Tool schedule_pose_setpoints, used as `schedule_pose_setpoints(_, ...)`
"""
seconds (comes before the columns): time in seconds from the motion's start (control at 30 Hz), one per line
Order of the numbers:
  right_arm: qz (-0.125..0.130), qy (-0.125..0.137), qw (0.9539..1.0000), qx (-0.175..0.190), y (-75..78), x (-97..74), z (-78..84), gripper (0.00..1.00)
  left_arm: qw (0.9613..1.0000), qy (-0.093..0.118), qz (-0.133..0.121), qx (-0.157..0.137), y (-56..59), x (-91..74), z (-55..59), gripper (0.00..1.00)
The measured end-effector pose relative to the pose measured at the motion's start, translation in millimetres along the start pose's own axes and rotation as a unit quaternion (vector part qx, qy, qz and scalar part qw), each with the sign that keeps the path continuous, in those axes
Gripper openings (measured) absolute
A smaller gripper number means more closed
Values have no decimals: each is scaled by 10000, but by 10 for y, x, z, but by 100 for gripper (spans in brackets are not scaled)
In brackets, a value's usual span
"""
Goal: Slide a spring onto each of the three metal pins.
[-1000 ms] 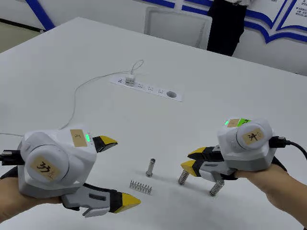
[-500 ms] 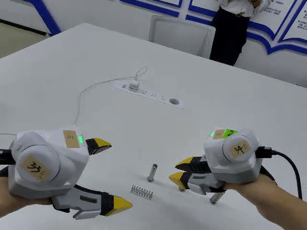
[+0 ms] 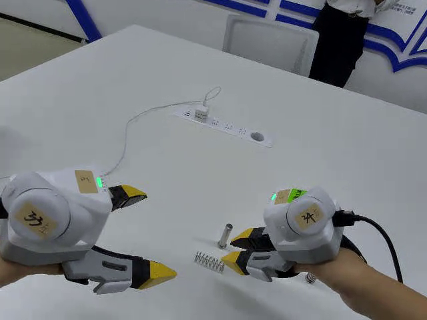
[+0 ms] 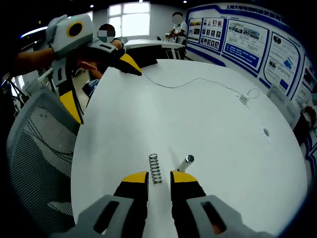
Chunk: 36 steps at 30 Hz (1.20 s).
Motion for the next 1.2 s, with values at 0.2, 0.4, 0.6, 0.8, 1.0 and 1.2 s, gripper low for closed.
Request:
schedule_pose_setpoints(0.2, -49, 9, 9997, 232, 9, 131, 51, 17, 10000, -35, -47, -79, -25, 3, 27, 75)
schedule_pose_setpoints(0.4, -112, -152, 9995, 235, 35, 220, 125, 17, 9999, -141, -20, -55, -26, 38, 65, 75)
schedule_pose_setpoints(0.6, -243, -256, 9994, 55, -32, 302, 175, 17, 9998, -159, -38, -127, -41, 54, 84, 75)
schedule_pose_setpoints(0.8, -290, -413, 9987, -88, -38, 336, 246, 13, 9997, -170, -43, -147, -55, 47, 90, 74)
schedule_pose_setpoints(1.0, -359, -340, 9988, -3, -27, 337, 238, 13, 9996, -247, -11, -118, -34, 43, 120, 74)
schedule_pose_setpoints(1.2, -395, -311, 9987, 56, -40, 343, 236, 11, 9997, -226, -4, -122, -8, 46, 108, 74)
Point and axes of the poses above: the centre of the closed fingertips' face, and the gripper's own axes: x roughly forward along the fingers, y roughly to its right, z roughly out of its underside, the point moved 5 cm from there along -x, roughly backward along the fingers, and after that the axes turned 1 degree about x, right-handed, at the moved point
